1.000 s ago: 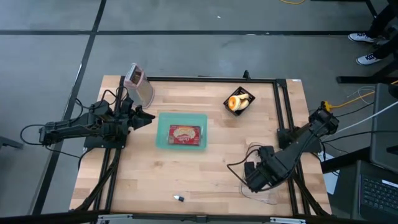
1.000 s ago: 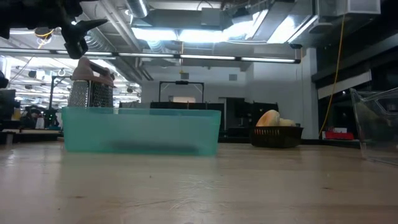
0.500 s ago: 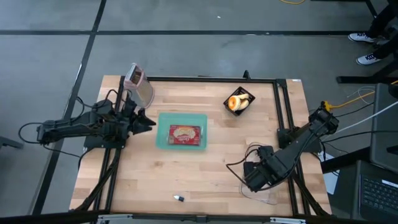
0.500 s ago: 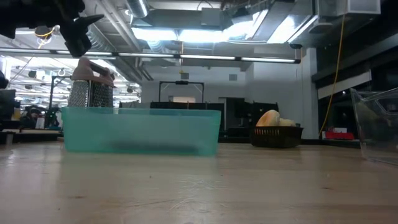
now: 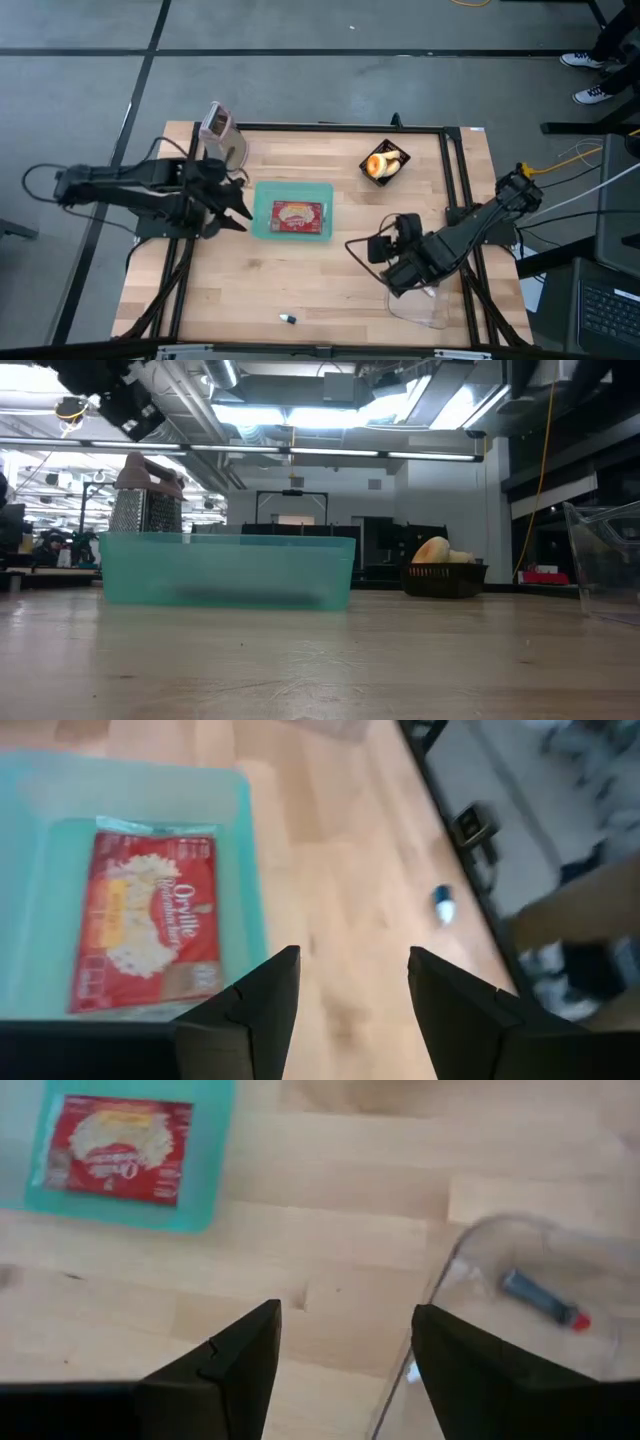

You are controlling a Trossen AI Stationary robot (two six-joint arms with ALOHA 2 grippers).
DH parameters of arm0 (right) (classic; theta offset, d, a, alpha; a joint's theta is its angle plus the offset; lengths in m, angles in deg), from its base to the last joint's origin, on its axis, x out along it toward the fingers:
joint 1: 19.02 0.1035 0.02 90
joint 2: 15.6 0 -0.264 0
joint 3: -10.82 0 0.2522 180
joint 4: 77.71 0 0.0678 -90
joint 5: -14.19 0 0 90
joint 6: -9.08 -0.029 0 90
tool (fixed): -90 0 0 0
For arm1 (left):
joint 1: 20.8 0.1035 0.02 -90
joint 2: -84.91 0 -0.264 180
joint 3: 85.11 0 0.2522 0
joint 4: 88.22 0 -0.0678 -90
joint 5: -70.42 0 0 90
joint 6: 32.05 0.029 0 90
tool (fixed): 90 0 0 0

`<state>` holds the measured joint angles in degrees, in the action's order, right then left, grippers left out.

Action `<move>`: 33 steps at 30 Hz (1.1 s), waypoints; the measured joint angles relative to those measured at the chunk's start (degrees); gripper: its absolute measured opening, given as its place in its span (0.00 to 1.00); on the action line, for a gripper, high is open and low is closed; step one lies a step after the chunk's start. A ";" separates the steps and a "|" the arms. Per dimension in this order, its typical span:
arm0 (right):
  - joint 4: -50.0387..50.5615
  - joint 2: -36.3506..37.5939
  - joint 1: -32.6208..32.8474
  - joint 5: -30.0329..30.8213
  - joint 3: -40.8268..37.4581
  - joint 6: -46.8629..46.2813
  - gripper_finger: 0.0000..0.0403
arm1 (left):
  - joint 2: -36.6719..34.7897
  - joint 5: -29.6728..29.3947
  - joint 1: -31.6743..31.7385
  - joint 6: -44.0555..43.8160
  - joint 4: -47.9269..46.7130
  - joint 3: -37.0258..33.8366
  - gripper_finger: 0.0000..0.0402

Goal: Pick & Place Food Item
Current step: Put the blue food coloring bottle into the transparent bin

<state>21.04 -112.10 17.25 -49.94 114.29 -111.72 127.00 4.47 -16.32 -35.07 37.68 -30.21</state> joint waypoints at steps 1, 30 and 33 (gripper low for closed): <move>-0.08 0.22 -0.37 0.50 0.00 1.69 0.55 | 2.09 -2.15 -1.59 0.50 -0.21 1.34 0.46; -14.67 17.06 27.71 64.13 0.18 21.41 0.51 | 45.09 -21.52 -29.73 -27.75 35.90 12.71 0.43; -20.71 17.06 26.90 64.14 0.24 30.44 0.48 | 45.95 -21.46 -28.83 -26.74 35.19 14.51 0.43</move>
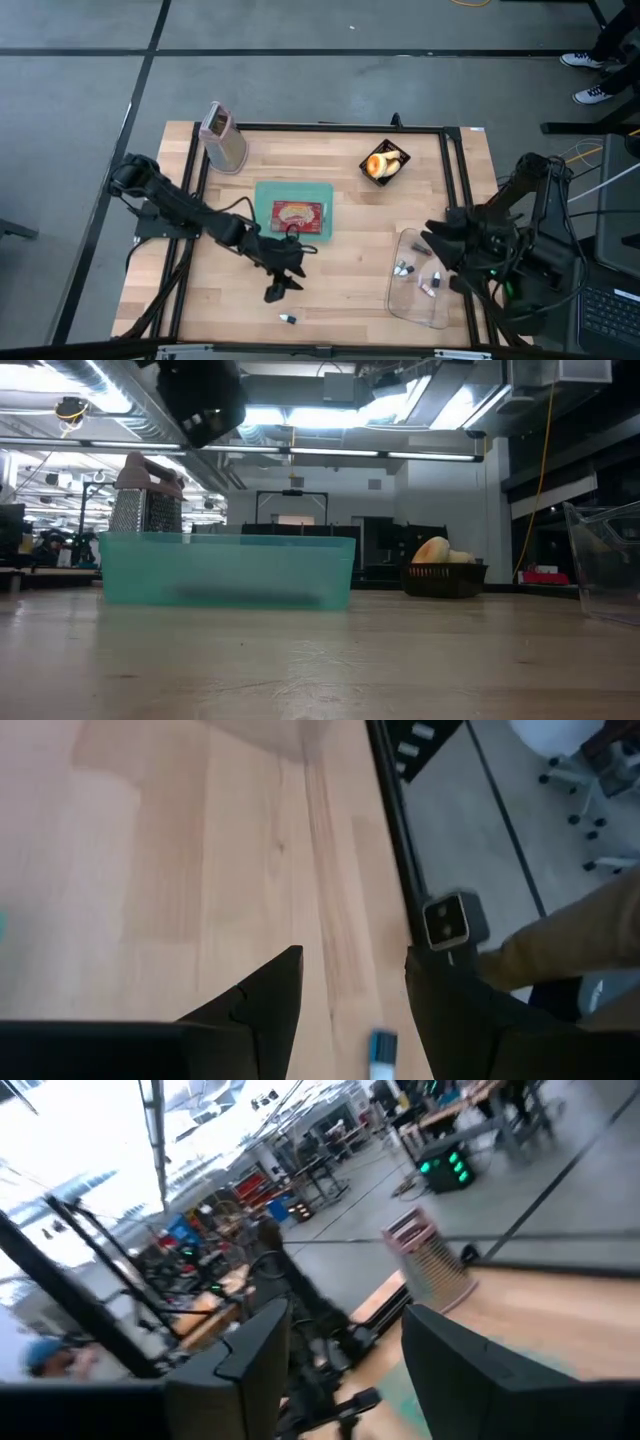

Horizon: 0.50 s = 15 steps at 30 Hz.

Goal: Pick & Place Food Item
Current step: Put the blue food coloring bottle into the transparent bin

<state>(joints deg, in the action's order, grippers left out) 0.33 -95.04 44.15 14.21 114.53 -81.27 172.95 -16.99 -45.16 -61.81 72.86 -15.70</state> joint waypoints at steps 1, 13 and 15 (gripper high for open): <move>-0.69 0.00 -0.69 0.00 0.00 2.35 0.47 | 0.06 0.00 0.39 0.13 0.08 0.41 0.43; -5.56 0.00 -4.34 -3.88 0.04 -2.05 0.44 | -1.06 -1.37 1.74 1.03 -0.77 1.47 0.43; -8.01 -1.09 -5.03 -1.70 0.04 -0.54 0.44 | -1.06 -1.16 1.88 1.96 -1.50 1.47 0.43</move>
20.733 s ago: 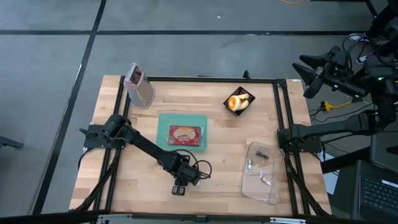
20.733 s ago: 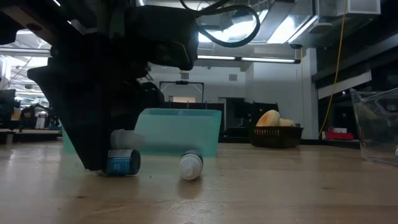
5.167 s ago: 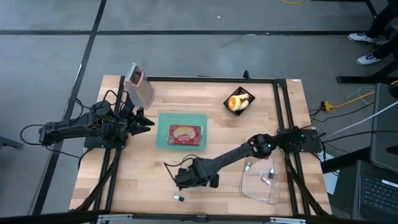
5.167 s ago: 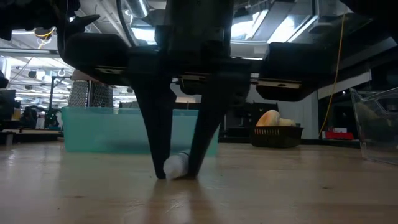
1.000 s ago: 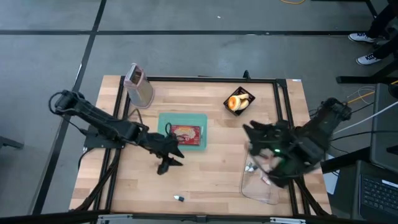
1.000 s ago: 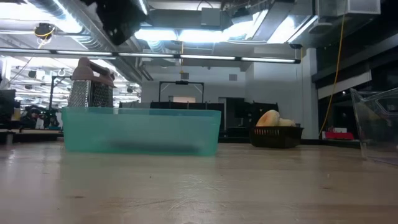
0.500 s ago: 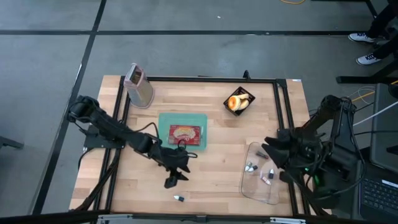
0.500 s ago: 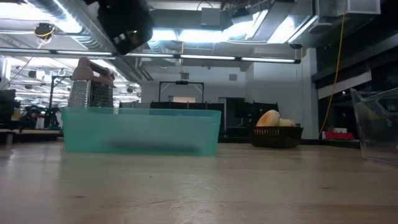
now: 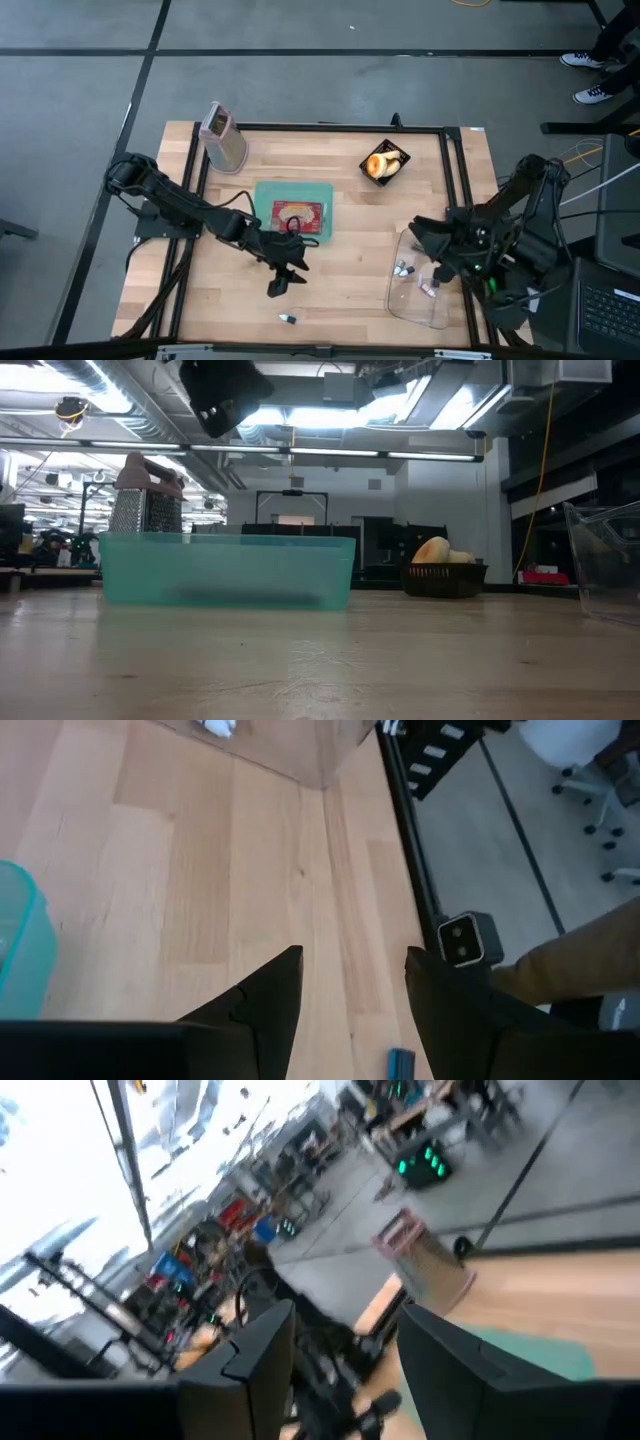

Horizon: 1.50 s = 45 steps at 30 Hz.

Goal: Pick & Place Food Item
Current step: Put the blue food coloring bottle into the transparent bin

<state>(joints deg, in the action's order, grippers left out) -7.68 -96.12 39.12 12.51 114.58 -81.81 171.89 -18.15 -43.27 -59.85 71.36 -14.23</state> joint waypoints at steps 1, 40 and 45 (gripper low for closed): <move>-1.31 -0.51 -0.40 1.13 0.00 1.30 0.44 | 0.00 0.03 0.10 0.15 -0.41 -0.02 0.43; -62.14 -3.12 -27.81 -68.23 -0.09 84.37 0.57 | -3.40 -4.79 -2.68 5.01 -15.93 -0.50 0.43; -60.26 -1.78 -27.29 -68.19 -0.09 86.88 0.57 | -0.50 -0.32 -6.68 1.20 -14.71 -0.61 0.45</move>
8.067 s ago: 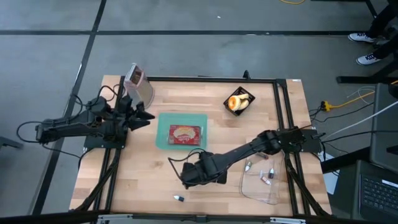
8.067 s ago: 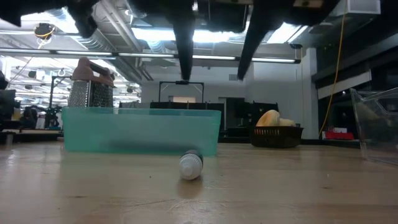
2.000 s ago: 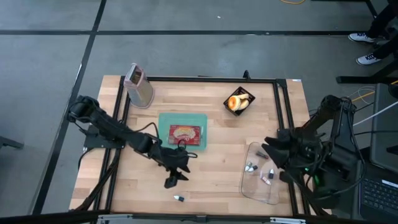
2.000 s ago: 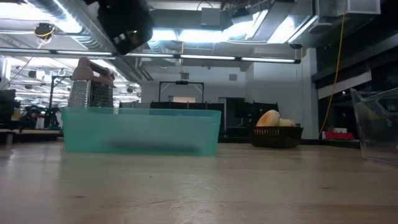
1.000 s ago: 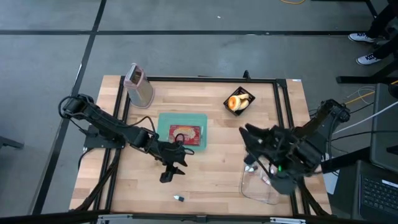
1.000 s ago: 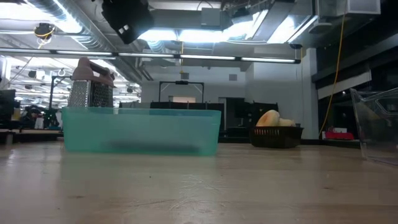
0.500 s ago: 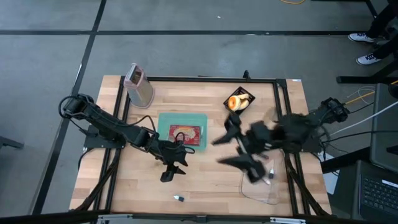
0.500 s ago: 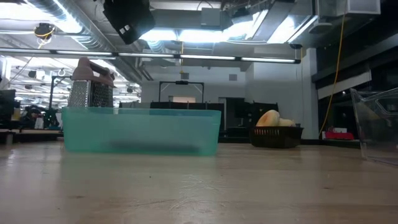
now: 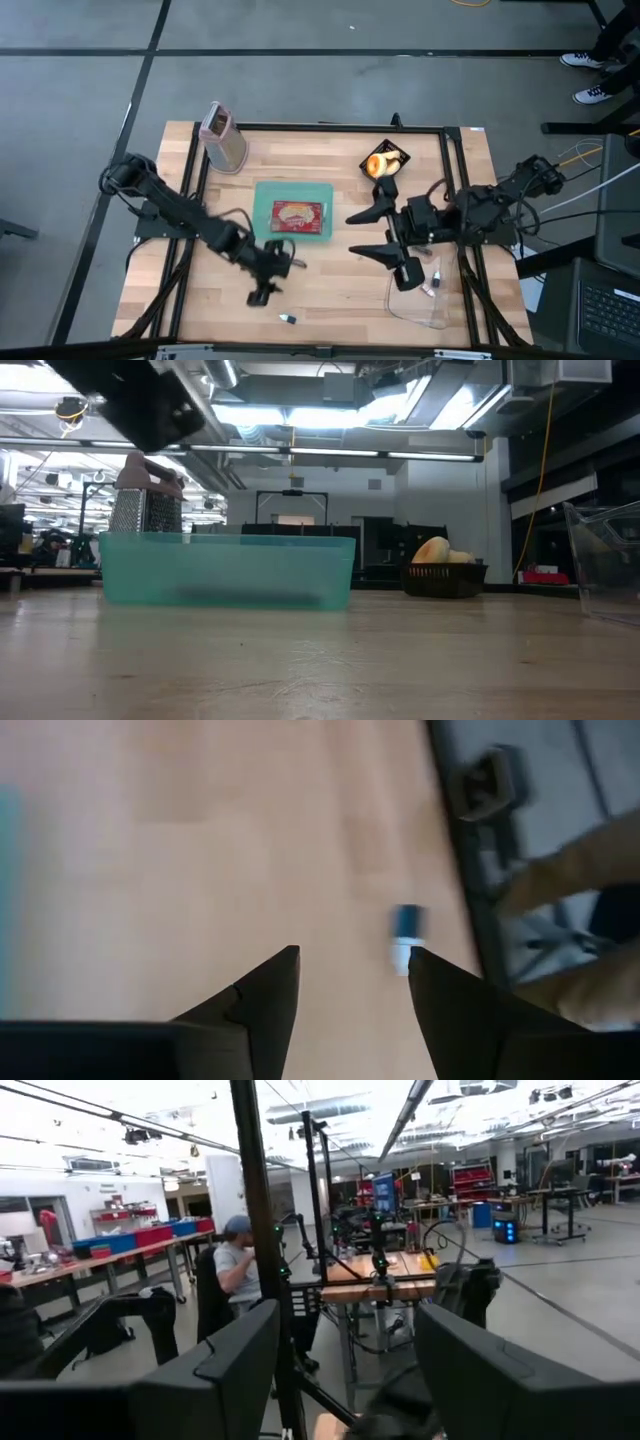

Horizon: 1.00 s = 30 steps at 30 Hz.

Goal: Pick & Place Food Item
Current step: Put the blue food coloring bottle into the transparent bin

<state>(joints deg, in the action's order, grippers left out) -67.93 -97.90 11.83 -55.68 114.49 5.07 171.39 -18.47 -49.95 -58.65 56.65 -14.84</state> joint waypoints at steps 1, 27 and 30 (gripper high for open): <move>0.39 0.40 0.00 0.01 0.00 -0.04 0.57 | 0.88 0.07 -1.38 -0.70 1.62 0.00 0.46; 2.22 1.66 -1.50 0.15 0.02 0.13 0.56 | 28.17 -0.56 -9.48 -7.92 9.71 12.97 0.49; 2.18 1.66 -1.70 0.28 0.02 0.13 0.56 | 28.19 -0.68 -9.46 -8.04 8.87 12.98 0.49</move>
<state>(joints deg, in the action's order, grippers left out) -65.75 -96.24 10.13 -55.41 114.51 5.20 199.58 -19.15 -59.42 -66.69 65.53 -1.86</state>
